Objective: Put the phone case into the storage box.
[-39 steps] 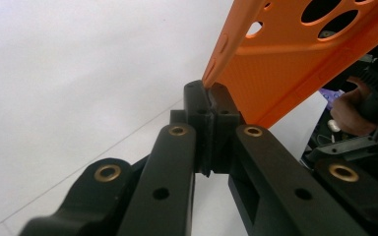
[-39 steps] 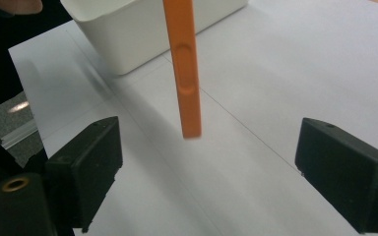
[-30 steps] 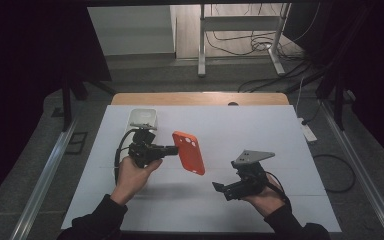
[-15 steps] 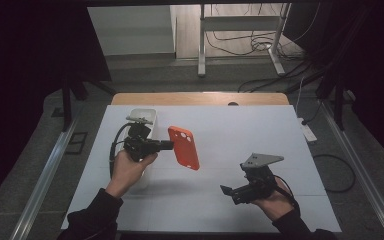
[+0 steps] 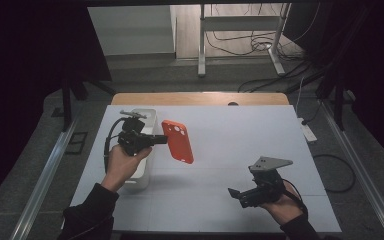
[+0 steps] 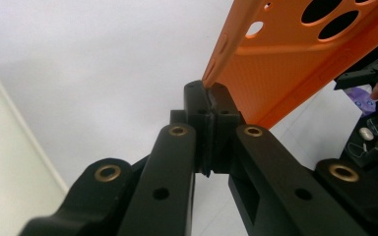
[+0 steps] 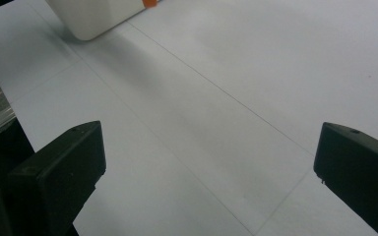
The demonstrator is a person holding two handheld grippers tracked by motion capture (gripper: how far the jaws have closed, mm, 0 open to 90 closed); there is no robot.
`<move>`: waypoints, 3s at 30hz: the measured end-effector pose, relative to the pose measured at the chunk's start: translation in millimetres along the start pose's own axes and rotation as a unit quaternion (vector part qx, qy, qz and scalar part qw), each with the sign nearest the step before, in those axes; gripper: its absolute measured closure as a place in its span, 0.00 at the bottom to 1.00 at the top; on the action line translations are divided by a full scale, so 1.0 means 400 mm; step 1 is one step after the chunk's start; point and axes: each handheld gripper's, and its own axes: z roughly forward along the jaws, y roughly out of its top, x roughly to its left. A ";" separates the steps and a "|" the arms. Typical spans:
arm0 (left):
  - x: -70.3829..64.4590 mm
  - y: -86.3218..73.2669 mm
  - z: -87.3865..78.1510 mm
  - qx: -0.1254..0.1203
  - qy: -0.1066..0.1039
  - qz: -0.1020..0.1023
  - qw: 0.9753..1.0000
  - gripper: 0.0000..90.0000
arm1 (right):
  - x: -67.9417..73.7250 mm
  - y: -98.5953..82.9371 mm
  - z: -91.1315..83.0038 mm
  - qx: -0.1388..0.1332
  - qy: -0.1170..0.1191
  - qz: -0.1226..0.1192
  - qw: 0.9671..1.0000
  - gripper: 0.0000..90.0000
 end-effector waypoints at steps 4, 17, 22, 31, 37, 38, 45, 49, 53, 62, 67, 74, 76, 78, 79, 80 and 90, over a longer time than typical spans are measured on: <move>0.012 0.008 -0.010 -0.002 0.009 -0.004 1.000 0.99 | -0.009 -0.011 -0.014 -0.003 -0.006 0.007 1.000 0.00; 0.045 0.030 -0.043 -0.007 0.034 -0.009 0.999 0.99 | -0.029 -0.048 -0.052 -0.010 -0.022 0.026 0.999 0.00; 0.058 0.039 -0.059 -0.008 0.045 -0.009 0.999 0.99 | -0.040 -0.063 -0.071 -0.013 -0.031 0.036 0.999 0.00; 0.085 0.051 -0.088 -0.013 0.060 -0.016 0.998 0.99 | -0.059 -0.085 -0.092 -0.018 -0.047 0.051 0.997 0.00; 0.105 0.060 -0.109 -0.018 0.073 -0.020 0.997 0.99 | -0.071 -0.100 -0.109 -0.023 -0.058 0.060 0.996 0.00; 0.108 0.061 -0.112 -0.017 0.075 -0.020 0.997 0.99 | -0.073 -0.103 -0.112 -0.022 -0.060 0.061 0.996 0.00; 0.129 0.066 -0.130 -0.018 0.088 -0.025 0.996 0.99 | -0.089 -0.125 -0.131 -0.016 -0.084 0.070 0.994 0.00; 0.140 0.067 -0.138 -0.018 0.094 -0.029 0.995 0.99 | -0.095 -0.137 -0.146 -0.017 -0.094 0.078 0.992 0.00; 0.150 0.070 -0.145 -0.019 0.101 -0.033 0.994 0.99 | -0.099 -0.149 -0.161 -0.017 -0.101 0.086 0.991 0.00; 0.166 0.081 -0.158 -0.017 0.117 -0.033 0.992 0.99 | -0.101 -0.168 -0.185 -0.016 -0.115 0.100 0.988 0.00; 0.179 0.086 -0.168 -0.017 0.129 -0.035 0.991 0.99 | -0.104 -0.183 -0.198 -0.014 -0.123 0.106 0.987 0.00; 0.195 0.091 -0.180 -0.018 0.141 -0.040 0.989 0.99 | -0.107 -0.194 -0.205 -0.019 -0.126 0.116 0.985 0.00; 0.198 0.093 -0.182 -0.019 0.145 -0.041 0.988 0.99 | -0.107 -0.195 -0.207 -0.021 -0.126 0.119 0.985 0.00; 0.202 0.096 -0.184 -0.018 0.150 -0.041 0.988 0.99 | -0.108 -0.195 -0.207 -0.022 -0.126 0.120 0.985 0.00; 0.202 0.096 -0.184 -0.018 0.150 -0.041 0.988 0.99 | -0.108 -0.195 -0.207 -0.021 -0.127 0.119 0.985 0.00; 0.206 0.098 -0.185 -0.018 0.154 -0.042 0.987 0.99 | -0.108 -0.195 -0.207 -0.021 -0.126 0.119 0.985 0.00; 0.230 0.105 -0.167 -0.022 0.166 -0.054 0.984 0.99 | -0.108 -0.196 -0.206 -0.021 -0.125 0.118 0.985 0.00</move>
